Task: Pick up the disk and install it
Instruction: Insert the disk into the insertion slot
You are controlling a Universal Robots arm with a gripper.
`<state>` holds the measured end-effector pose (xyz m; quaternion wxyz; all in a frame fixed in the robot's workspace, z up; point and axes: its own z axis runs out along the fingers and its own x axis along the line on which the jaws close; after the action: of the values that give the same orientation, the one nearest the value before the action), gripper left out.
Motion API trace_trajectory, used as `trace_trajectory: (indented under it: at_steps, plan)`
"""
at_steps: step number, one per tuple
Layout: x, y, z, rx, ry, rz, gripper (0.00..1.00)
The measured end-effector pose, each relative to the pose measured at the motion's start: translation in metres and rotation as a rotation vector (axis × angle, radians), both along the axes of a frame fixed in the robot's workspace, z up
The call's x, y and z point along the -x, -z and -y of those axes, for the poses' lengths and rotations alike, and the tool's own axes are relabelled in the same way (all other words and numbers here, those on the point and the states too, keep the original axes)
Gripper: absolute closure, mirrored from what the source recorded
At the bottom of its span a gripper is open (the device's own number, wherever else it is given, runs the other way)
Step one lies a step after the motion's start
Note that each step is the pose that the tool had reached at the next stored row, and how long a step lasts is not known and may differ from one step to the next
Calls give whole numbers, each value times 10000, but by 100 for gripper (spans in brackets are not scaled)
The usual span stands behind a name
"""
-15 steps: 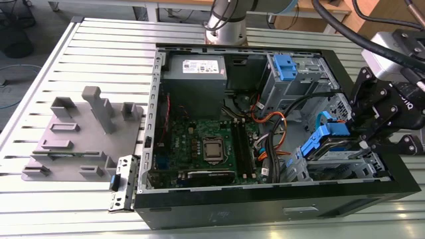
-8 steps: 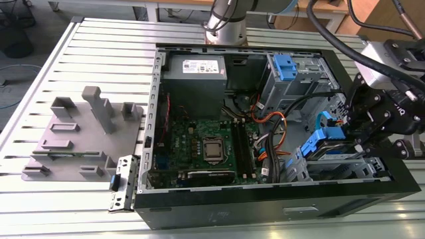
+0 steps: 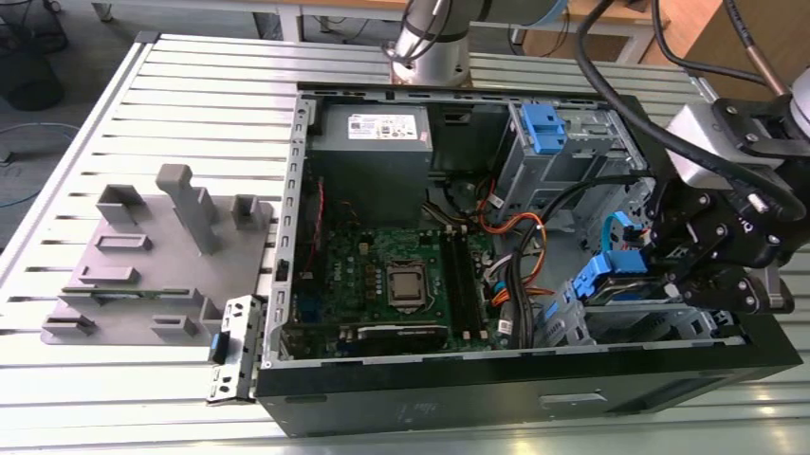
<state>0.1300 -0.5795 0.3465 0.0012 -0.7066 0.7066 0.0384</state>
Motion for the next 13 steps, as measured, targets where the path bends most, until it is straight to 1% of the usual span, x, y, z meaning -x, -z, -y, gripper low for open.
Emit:
trace_trajectory:
  at_steps: [6,13]
  plan:
    - [1,103,2,3,0,1,65]
    - [1,112,3,0,1,-1,65]
